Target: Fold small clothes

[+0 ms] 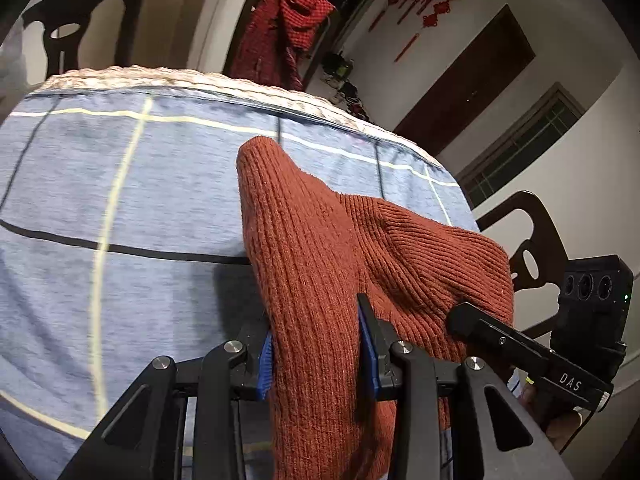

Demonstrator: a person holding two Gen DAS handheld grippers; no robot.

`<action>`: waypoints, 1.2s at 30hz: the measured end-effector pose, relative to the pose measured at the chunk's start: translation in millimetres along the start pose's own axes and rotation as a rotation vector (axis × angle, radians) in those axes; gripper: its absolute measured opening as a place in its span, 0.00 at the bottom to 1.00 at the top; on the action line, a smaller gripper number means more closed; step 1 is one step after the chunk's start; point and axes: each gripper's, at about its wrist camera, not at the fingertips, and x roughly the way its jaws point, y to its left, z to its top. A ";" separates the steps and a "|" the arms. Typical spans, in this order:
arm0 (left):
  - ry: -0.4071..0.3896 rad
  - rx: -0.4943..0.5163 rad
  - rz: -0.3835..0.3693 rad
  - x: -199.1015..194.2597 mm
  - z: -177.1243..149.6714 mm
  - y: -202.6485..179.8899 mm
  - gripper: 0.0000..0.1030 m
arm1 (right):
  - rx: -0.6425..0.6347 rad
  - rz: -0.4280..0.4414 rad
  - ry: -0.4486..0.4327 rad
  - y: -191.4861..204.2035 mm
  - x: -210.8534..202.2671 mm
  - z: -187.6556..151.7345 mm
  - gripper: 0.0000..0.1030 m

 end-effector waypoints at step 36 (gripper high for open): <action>-0.043 -0.047 0.157 -24.9 -23.0 106.3 0.51 | -0.043 -0.186 0.035 27.9 66.4 -34.0 0.30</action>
